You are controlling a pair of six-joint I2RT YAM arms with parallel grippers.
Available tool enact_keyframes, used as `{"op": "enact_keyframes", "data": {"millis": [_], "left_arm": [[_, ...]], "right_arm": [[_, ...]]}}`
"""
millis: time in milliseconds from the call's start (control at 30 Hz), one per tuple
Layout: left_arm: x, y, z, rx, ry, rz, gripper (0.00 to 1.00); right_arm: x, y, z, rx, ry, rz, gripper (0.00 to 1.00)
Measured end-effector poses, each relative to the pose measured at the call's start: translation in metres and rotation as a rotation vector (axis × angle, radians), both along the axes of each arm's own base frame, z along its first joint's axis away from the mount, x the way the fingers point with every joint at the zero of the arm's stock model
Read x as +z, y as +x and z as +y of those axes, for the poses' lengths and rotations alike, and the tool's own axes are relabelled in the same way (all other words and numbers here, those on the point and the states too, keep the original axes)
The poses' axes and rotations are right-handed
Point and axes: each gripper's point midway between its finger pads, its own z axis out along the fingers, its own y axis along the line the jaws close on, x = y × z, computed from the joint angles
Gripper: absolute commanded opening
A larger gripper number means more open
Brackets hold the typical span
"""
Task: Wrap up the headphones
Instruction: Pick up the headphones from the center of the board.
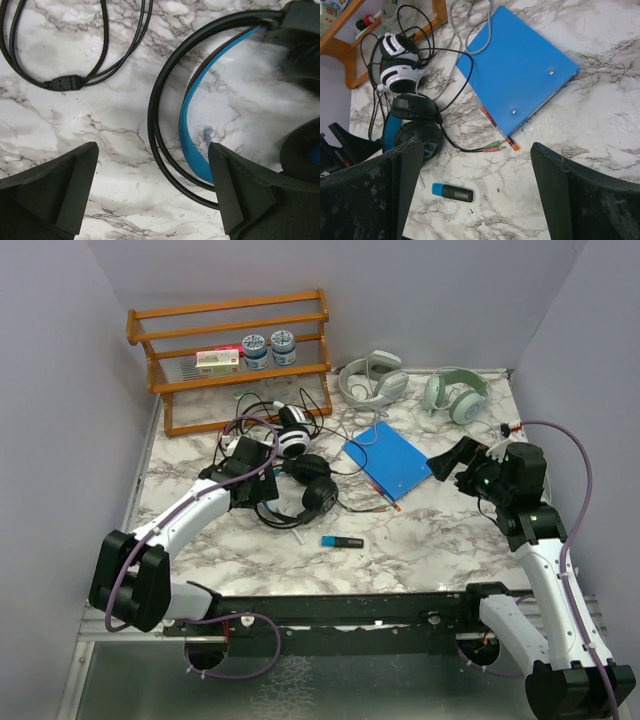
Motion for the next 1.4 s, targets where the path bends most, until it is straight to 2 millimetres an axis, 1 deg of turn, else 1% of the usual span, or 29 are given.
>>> {"op": "enact_keyframes", "data": {"millis": [67, 200, 267, 367, 467, 633, 767, 833, 933, 967, 1000, 1033, 1067, 1167, 1233, 1400], "left_arm": [[-0.005, -0.006, 0.003, 0.011, -0.008, 0.008, 0.99], [-0.021, -0.017, 0.001, 0.007, -0.023, 0.058, 0.97], [-0.026, -0.017, -0.002, 0.004, -0.030, 0.075, 0.97], [-0.033, -0.017, -0.004, 0.002, -0.036, 0.097, 0.94], [-0.042, -0.018, -0.009, -0.008, -0.050, 0.126, 0.88], [-0.051, -0.019, -0.013, 0.003, -0.069, 0.157, 0.72], [-0.055, -0.019, -0.015, 0.028, -0.087, 0.151, 0.66], [-0.059, -0.019, -0.015, 0.042, -0.093, 0.154, 0.64], [-0.061, -0.017, -0.016, 0.057, -0.097, 0.146, 0.52], [-0.062, -0.016, -0.015, 0.062, -0.092, 0.144, 0.44], [-0.062, -0.016, -0.015, 0.065, -0.090, 0.145, 0.27], [-0.063, -0.016, -0.014, 0.069, -0.087, 0.143, 0.13], [-0.064, -0.015, -0.012, 0.078, -0.077, 0.140, 0.08], [-0.063, -0.006, -0.012, 0.101, -0.078, 0.119, 0.00], [-0.062, -0.003, -0.011, 0.103, -0.072, 0.115, 0.00], [-0.058, -0.005, -0.009, 0.108, -0.063, 0.109, 0.00]], "right_arm": [[0.000, 0.000, 0.000, 0.000, 0.000, 0.000, 1.00], [0.000, 0.000, 0.000, 0.000, 0.001, 0.000, 1.00], [0.001, 0.000, 0.000, 0.000, 0.001, 0.000, 1.00], [0.006, 0.000, 0.000, 0.001, -0.002, -0.010, 1.00], [0.010, 0.000, 0.000, 0.002, -0.003, -0.021, 1.00], [0.010, 0.000, 0.000, 0.002, -0.003, -0.023, 1.00], [0.011, 0.000, -0.001, 0.000, -0.004, -0.025, 1.00], [0.011, 0.000, -0.001, -0.001, -0.005, -0.026, 1.00], [0.012, 0.000, -0.001, -0.002, -0.005, -0.029, 1.00], [0.012, 0.000, -0.001, -0.002, -0.005, -0.029, 1.00], [0.012, 0.000, -0.001, -0.002, -0.005, -0.029, 1.00], [0.012, 0.000, -0.001, -0.002, -0.005, -0.029, 1.00], [0.012, 0.000, -0.001, -0.002, -0.005, -0.029, 1.00], [0.012, 0.000, -0.001, -0.002, -0.005, -0.029, 1.00], [0.012, 0.000, -0.001, -0.002, -0.004, -0.029, 1.00], [0.013, 0.000, -0.001, -0.002, -0.003, -0.032, 1.00]]}}
